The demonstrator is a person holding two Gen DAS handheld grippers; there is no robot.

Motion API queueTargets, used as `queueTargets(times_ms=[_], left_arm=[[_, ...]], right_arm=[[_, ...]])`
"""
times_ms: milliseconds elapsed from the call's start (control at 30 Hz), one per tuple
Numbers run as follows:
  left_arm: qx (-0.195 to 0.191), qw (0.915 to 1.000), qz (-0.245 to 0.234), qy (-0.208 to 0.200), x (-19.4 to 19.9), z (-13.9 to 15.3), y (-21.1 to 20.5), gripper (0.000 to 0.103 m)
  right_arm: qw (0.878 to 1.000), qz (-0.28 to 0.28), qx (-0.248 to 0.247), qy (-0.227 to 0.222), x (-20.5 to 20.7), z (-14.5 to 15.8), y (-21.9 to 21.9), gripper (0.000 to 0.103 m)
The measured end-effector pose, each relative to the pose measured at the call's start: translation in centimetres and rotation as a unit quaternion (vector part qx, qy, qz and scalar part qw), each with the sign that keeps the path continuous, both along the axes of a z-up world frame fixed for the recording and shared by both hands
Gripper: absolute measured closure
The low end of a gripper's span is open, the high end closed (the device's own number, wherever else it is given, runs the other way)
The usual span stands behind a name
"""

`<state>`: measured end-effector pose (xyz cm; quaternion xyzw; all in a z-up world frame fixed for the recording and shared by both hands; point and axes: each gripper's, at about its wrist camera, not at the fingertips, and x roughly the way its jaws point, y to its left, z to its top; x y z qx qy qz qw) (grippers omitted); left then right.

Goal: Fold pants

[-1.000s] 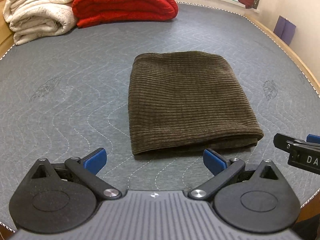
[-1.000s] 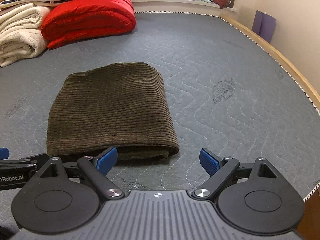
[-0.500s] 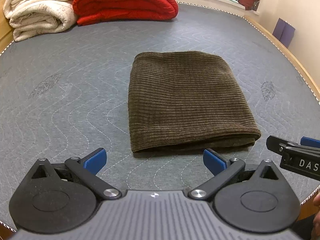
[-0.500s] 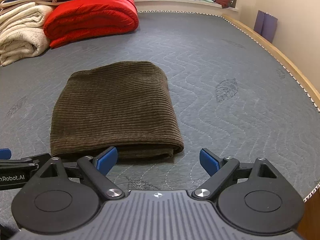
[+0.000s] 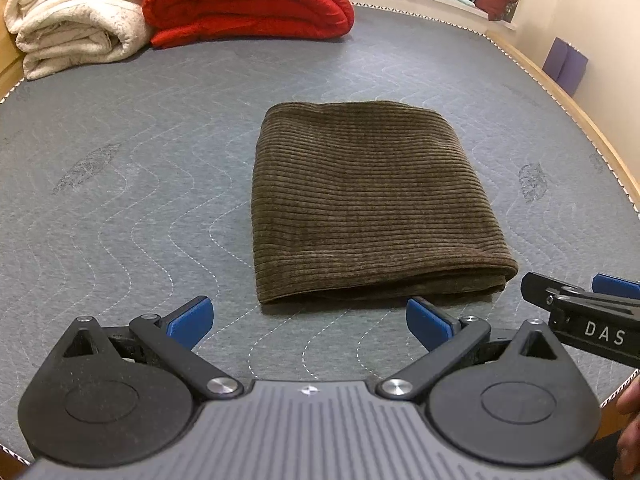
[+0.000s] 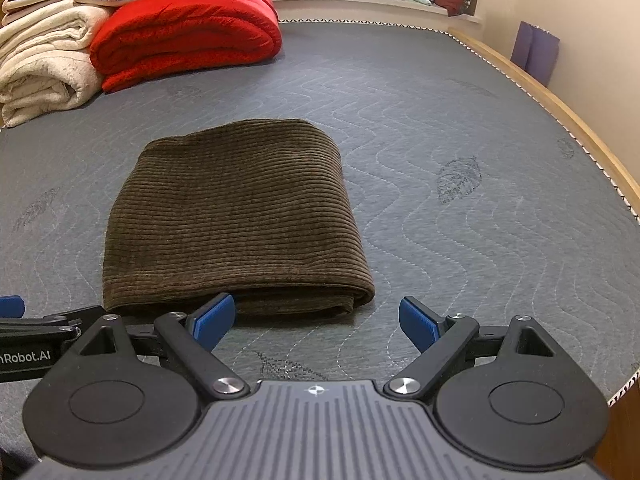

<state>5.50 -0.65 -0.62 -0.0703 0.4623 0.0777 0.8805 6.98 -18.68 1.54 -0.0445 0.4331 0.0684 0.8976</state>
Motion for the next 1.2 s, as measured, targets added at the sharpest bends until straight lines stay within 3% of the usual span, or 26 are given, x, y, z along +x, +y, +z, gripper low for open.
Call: queueTargets(times_ms=[1200], left_arm=[[0.002,1.0000,-0.009,-0.001,-0.07,-0.05,-0.45,0.000]], right_arm=[[1.000,0.004,-0.006,0.006,0.15,-0.50,0.38,0.013]])
